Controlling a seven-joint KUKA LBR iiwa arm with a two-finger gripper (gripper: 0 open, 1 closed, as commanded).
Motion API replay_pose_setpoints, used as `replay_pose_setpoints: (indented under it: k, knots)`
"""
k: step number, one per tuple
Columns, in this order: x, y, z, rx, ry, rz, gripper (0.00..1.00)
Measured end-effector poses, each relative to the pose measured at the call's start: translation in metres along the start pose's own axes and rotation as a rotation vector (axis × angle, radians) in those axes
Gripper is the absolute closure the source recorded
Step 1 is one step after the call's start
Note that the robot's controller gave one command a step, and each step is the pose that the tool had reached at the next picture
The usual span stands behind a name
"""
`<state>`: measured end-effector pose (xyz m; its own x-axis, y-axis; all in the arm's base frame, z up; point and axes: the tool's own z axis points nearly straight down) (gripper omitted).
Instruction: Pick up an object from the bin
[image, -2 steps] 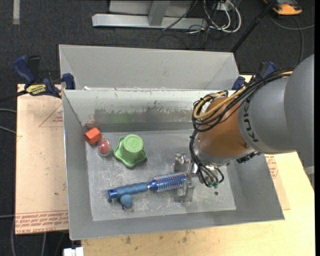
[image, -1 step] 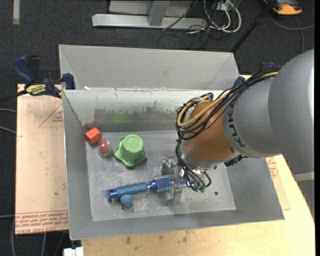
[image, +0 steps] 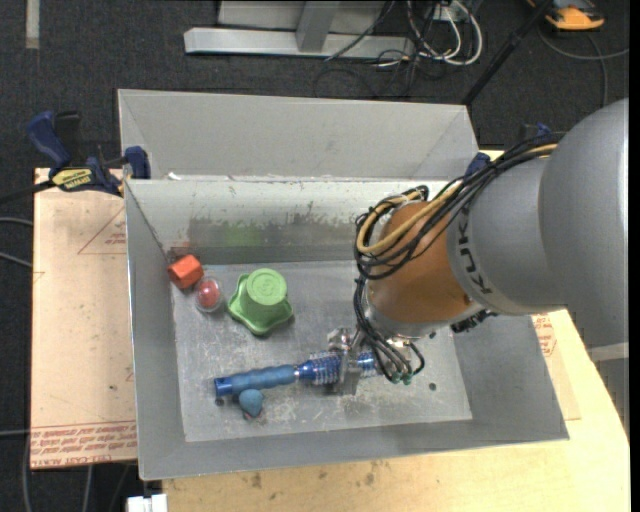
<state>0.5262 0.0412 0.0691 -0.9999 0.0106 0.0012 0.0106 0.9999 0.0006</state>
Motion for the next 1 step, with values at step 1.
replay_pose_setpoints:
  k: [1]
  knots:
    - [0.0067, -0.0021, -0.2046, 0.001, -0.01, -0.064, 1.0]
